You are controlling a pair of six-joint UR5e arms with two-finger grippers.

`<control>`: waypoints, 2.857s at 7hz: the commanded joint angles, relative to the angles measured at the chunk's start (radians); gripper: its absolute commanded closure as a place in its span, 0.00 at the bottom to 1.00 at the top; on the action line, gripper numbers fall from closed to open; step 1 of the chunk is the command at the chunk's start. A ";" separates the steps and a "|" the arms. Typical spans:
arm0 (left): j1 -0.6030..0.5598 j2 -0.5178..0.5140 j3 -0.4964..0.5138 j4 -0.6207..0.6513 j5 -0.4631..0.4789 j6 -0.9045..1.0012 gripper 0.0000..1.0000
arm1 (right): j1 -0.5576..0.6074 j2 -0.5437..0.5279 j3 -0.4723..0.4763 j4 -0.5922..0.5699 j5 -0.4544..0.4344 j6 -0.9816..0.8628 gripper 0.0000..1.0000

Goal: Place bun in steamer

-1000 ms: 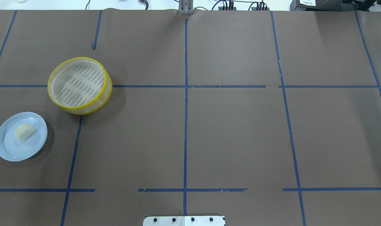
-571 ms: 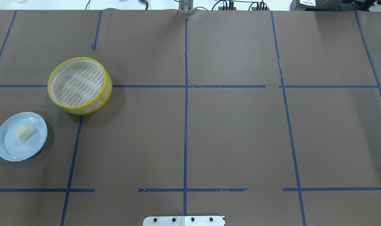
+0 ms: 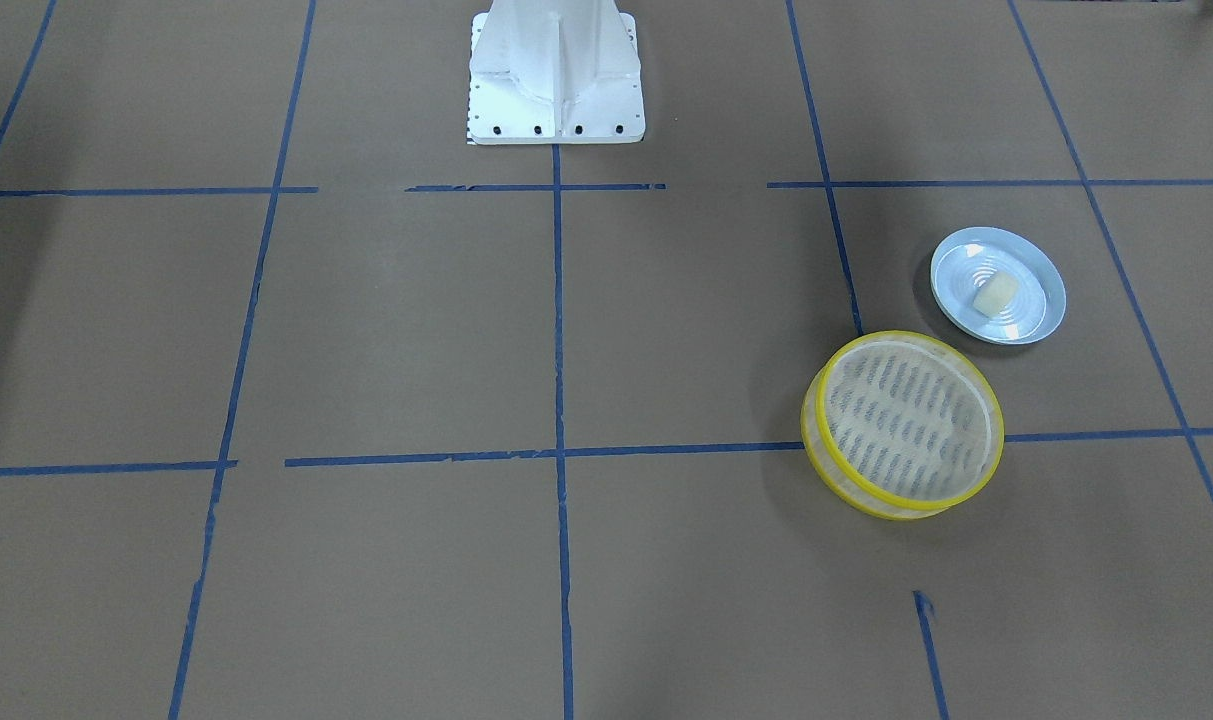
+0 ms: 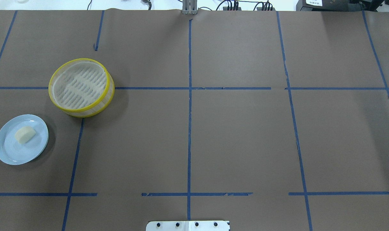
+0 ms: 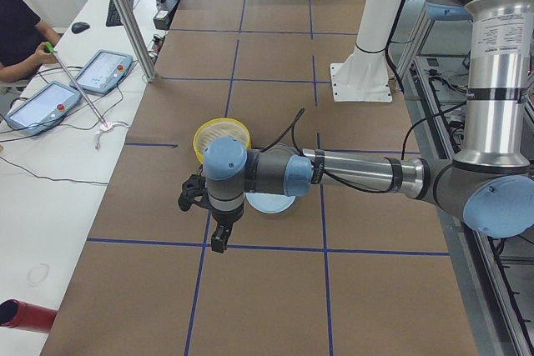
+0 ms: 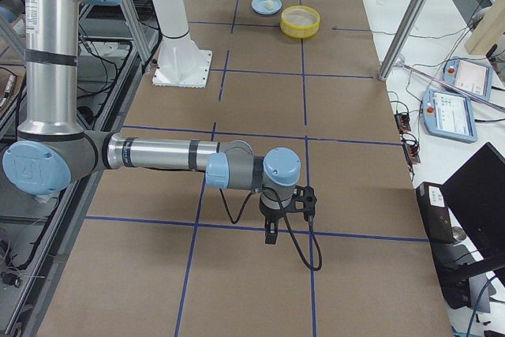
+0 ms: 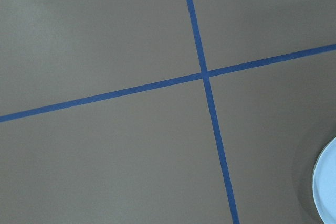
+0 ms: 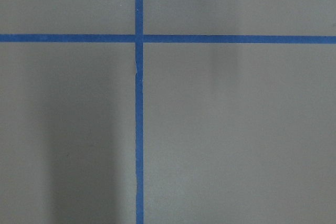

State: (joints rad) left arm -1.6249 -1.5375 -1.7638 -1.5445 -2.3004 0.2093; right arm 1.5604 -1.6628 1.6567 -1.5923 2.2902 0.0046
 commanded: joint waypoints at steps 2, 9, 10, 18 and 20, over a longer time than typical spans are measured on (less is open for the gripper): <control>0.037 0.002 -0.126 0.006 -0.007 -0.036 0.00 | 0.000 0.000 0.000 0.000 0.000 0.000 0.00; 0.325 -0.007 -0.272 -0.003 0.001 -0.367 0.00 | 0.001 0.000 0.000 0.000 0.000 0.000 0.00; 0.327 -0.009 -0.266 -0.005 0.001 -0.367 0.00 | 0.000 0.000 0.000 0.000 0.000 0.000 0.00; 0.637 0.082 -0.044 -0.450 0.093 -0.903 0.00 | 0.001 0.000 0.000 0.000 0.000 0.000 0.00; 0.686 0.085 -0.008 -0.497 0.110 -0.959 0.00 | 0.001 0.000 0.000 0.000 0.000 0.000 0.00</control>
State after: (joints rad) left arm -0.9658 -1.4561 -1.7961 -2.0082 -2.1962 -0.7212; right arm 1.5607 -1.6628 1.6567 -1.5923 2.2902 0.0046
